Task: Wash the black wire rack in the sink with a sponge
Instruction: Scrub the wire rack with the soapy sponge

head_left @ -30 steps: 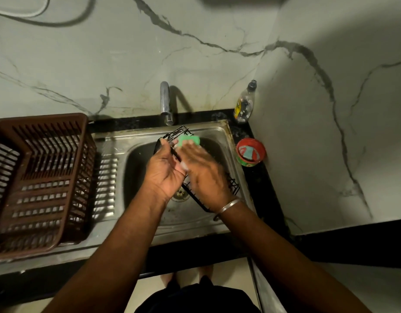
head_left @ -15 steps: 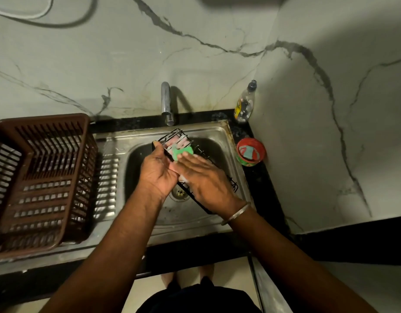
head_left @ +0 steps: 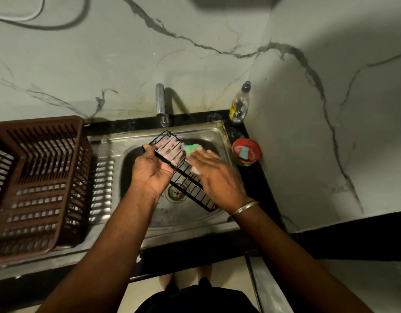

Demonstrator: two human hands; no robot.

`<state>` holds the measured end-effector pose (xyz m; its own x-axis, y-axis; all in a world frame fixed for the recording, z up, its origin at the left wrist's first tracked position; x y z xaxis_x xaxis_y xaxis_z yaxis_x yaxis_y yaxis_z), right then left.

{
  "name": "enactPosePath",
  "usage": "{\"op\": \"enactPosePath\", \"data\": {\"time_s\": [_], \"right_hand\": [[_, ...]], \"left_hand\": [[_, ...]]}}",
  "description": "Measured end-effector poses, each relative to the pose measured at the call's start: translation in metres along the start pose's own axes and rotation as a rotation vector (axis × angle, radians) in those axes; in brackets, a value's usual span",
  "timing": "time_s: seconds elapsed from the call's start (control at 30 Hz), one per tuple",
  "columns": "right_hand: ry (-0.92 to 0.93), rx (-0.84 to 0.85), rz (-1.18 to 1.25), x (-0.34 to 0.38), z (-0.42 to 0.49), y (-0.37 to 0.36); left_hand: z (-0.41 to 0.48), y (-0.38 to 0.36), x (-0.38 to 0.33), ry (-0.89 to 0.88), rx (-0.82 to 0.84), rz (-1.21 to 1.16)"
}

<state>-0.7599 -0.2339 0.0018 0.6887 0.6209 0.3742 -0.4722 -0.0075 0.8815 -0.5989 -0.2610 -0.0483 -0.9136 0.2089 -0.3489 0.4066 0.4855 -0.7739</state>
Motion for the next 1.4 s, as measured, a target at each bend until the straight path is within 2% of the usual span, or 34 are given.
{"op": "enactPosePath", "data": {"time_s": [0.03, 0.13, 0.17, 0.27, 0.37, 0.47, 0.57, 0.67, 0.77, 0.9, 1.0, 1.13, 1.27, 1.37, 1.4], "right_hand": [[-0.027, -0.006, 0.006, -0.003, -0.001, -0.001], [0.121, 0.100, 0.004, 0.009, -0.010, -0.019], [0.120, 0.114, -0.018, 0.010, -0.013, -0.023], [0.045, 0.060, -0.085, 0.009, -0.014, -0.027], [0.087, -0.017, -0.082, 0.021, -0.013, -0.035], [0.076, -0.066, -0.029, 0.028, -0.005, -0.032], [0.004, -0.073, 0.032, 0.034, 0.004, -0.032], [-0.047, -0.008, 0.170, 0.040, 0.009, -0.039], [0.004, 0.123, 0.301, 0.039, 0.014, -0.038], [0.095, 0.206, 0.265, 0.029, 0.023, -0.030], [0.084, 0.127, 0.163, 0.020, 0.026, -0.012], [-0.026, -0.169, 0.110, 0.010, 0.025, 0.018], [0.069, -0.082, 0.167, 0.026, 0.027, -0.004], [-0.097, -0.121, 0.235, 0.015, 0.031, -0.003], [-0.081, -0.112, 0.243, 0.018, 0.033, -0.004]], "left_hand": [[0.001, 0.001, -0.001, -0.004, -0.006, -0.001], [0.004, 0.004, -0.005, -0.025, -0.030, 0.015], [0.005, 0.005, -0.006, -0.031, -0.042, 0.021], [0.007, 0.006, -0.010, -0.047, -0.030, 0.016], [0.003, 0.002, -0.013, -0.056, 0.047, 0.066], [0.000, -0.002, -0.006, -0.062, 0.139, 0.202], [-0.008, -0.005, 0.012, -0.041, 0.178, 0.183], [-0.013, -0.003, 0.025, -0.006, 0.175, 0.086], [-0.011, 0.013, 0.016, 0.006, 0.149, -0.019], [-0.013, 0.018, 0.014, 0.036, 0.156, -0.031], [-0.013, 0.018, 0.018, 0.023, 0.163, 0.000], [-0.012, 0.011, 0.011, 0.002, 0.179, -0.006], [-0.009, 0.008, 0.007, -0.034, 0.118, -0.004], [-0.012, 0.007, 0.010, -0.030, 0.120, 0.065], [-0.012, 0.006, 0.011, -0.027, 0.129, 0.059]]}}
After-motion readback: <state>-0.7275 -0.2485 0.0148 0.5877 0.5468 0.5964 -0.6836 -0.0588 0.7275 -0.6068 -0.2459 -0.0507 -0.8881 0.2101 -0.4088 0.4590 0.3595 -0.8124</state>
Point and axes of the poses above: each hand's wrist, its own z-axis towards the middle knuckle, its own y-axis out of the back of the hand, x = y × z, the point moved 6 cm from there along z, towards the middle knuckle, and after that the axes turned 3 degrees about x, right-handed, at the moved point
